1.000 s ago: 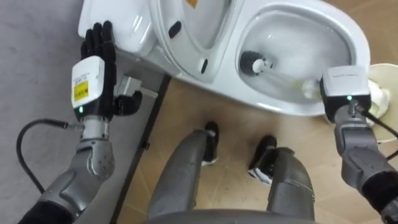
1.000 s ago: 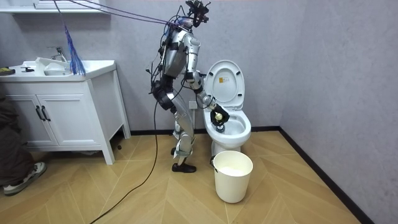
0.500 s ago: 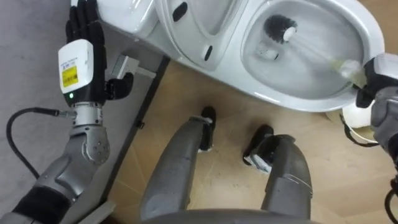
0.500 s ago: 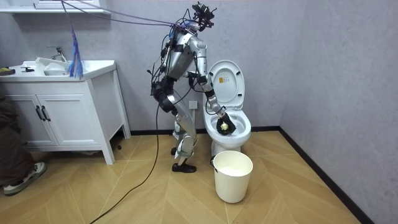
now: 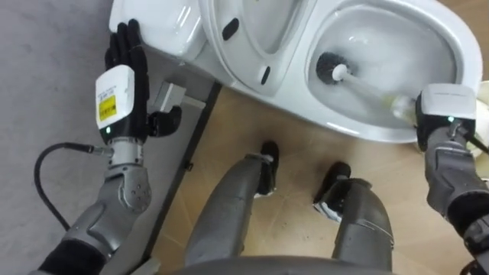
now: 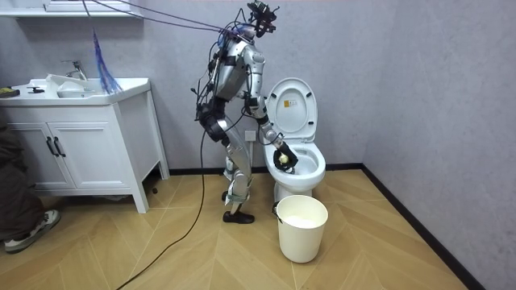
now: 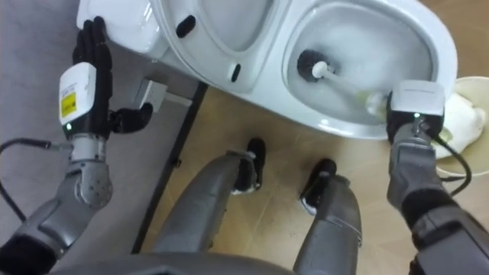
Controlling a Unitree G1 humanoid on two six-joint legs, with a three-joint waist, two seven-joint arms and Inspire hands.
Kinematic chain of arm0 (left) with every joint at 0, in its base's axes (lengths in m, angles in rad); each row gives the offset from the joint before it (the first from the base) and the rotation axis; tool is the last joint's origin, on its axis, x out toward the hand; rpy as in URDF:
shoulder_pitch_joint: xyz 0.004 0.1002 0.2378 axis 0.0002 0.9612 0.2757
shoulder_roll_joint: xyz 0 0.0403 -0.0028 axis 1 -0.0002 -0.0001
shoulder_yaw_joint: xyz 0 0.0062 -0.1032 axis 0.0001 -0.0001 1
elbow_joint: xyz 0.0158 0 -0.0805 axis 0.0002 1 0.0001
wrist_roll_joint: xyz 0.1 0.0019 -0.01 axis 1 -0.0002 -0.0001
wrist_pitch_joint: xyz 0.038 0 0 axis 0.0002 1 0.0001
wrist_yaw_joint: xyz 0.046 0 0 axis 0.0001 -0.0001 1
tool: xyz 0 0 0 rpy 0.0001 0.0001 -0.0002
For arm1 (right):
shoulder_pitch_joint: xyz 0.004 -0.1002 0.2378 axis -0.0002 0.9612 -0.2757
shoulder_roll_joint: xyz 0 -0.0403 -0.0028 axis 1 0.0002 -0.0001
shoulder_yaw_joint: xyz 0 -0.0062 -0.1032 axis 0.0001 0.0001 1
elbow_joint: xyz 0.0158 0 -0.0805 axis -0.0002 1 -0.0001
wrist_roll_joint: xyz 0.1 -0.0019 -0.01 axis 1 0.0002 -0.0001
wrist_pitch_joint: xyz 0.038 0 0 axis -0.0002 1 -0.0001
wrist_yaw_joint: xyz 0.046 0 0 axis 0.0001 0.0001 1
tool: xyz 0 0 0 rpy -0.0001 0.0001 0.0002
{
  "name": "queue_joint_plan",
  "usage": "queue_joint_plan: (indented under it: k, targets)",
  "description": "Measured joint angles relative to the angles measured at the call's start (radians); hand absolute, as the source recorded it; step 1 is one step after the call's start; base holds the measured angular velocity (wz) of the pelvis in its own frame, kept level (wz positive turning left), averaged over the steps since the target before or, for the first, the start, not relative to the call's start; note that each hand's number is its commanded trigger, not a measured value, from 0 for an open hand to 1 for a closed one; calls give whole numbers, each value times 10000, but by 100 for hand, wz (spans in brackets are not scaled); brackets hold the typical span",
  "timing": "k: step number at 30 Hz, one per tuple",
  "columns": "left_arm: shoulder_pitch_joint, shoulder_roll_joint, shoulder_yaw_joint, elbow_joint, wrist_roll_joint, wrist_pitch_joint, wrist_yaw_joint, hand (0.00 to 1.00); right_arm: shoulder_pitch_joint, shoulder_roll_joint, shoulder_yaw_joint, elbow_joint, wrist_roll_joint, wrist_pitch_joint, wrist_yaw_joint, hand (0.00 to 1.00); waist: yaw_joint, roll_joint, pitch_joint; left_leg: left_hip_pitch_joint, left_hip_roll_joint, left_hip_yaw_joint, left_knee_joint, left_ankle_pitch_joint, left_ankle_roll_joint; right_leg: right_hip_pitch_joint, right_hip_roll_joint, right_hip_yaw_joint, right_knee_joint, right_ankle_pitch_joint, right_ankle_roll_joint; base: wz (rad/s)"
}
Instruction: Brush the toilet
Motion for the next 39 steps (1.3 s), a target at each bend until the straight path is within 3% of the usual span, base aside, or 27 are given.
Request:
queue_joint_plan:
  k: [6, 9, 10, 12, 13, 15, 19, 22, 24, 26, 28, 31, 33, 35, 39]
  targets:
    - [-37, -8, -59, 130, -347, -18, -16, 0, -135, -20, 21, 636, 147, -117, 0, 100, 17, -26, 24, 340, 17, 36, -232, 28, -73, 288, 0, 6, -156, -46, -20, 0]
    - [-51, 12, -59, 234, -410, -63, -30, 0, -505, -6, 9, 1835, 717, -747, -378, 100, -15, -273, 163, 501, -72, 143, -245, 38, -75, 289, -178, 103, 25, -169, -10, 3]
    - [-124, 14, -60, 217, -393, -67, -70, 0, -570, 6, 7, 2215, 1237, -1049, -504, 100, -54, -462, 220, 530, -157, 137, -231, 41, -71, 289, -281, 106, 172, -273, 14, 20]
    - [-111, 15, -32, 238, -388, -145, -243, 0, -712, 116, -47, 2813, 1695, -1561, -530, 100, -164, -764, 226, 606, -300, 136, -211, 47, -61, 294, -459, 108, 412, -433, 46, 20]
    - [-121, 16, -21, 254, -381, -168, -247, 0, -745, 132, -59, 2882, 1727, -1660, -483, 100, -187, -798, 217, 642, -320, 133, -216, 48, -60, 315, -485, 109, 439, -455, 53, 9]
    - [-214, 7, 11, 450, -367, -314, -293, 0, -770, 141, -194, 2955, 1759, -1990, -243, 100, -198, -1060, 295, 899, -357, 141, -245, 48, -59, 551, -537, 106, 466, -505, 70, 5]
    - [-351, -49, 10, 1156, -383, -396, -721, 0, -562, 358, -200, 2845, 1558, -2030, -28, 100, -259, -1267, 298, 1864, -361, 156, -597, 48, -59, 1529, -485, 62, 79, -517, 137, -1]
    - [-309, -117, 101, 1730, -377, -439, -1054, 0, -115, 731, -440, 2691, 1557, -2012, 163, 100, -310, -1392, 255, 2819, -349, 176, -1116, 49, -57, 2440, -334, 121, -420, -454, 267, -3]
    - [-230, -262, 217, 2034, -381, -452, -1290, 0, 331, 910, -643, 2662, 1518, -2106, 207, 100, -327, -1402, 140, 3304, -356, 165, -1434, 47, -57, 2959, -272, 78, -737, -405, 327, 0]
    - [351, -432, 620, 2280, -388, -438, -1742, 0, 1168, 1017, -904, 2428, 1133, -2331, 237, 100, -445, -1341, -88, 4054, -336, 180, -1930, 50, -60, 3739, -54, 53, -1378, -237, 413, -5]
    - [900, -518, 956, 2536, -386, -422, -1958, 0, 1720, 1153, -1008, 2368, 1113, -2400, 272, 100, -516, -1335, -212, 4646, -319, 264, -2270, 51, -61, 4308, 42, 103, -1799, -146, 472, -11]
    - [1592, -637, 1429, 3544, -379, -50, -2631, 0, 2649, 1357, -1552, 2058, 1107, -2429, 526, 100, -822, -1318, -252, 5482, -349, 268, -2693, 49, -64, 5186, 75, -10, -2315, -127, 544, 0]
    - [2268, -918, 1928, 3767, -398, 343, -2959, 0, 3183, 1570, -1844, 2033, 1196, -2416, 651, 100, -1037, -1442, -218, 5878, -348, 262, -2800, 46, -67, 5703, 154, -17, -2677, -119, 609, 4]
    - [2669, -1170, 2315, 3795, -396, 426, -3119, 0, 3578, 1648, -2109, 1913, 1196, -2415, 926, 100, -1058, -1610, -152, 6236, -359, 312, -2972, 46, -68, 6034, 151, -32, -2838, -139, 644, 0]
    - [3039, -1610, 2981, 3963, -399, 463, -3365, 0, 4416, 1862, -2778, 1372, 1233, -2569, 1196, 100, -1103, -1879, -129, 7049, -352, 318, -3144, 20, -104, 7008, 201, -21, -3341, -163, 695, 0]
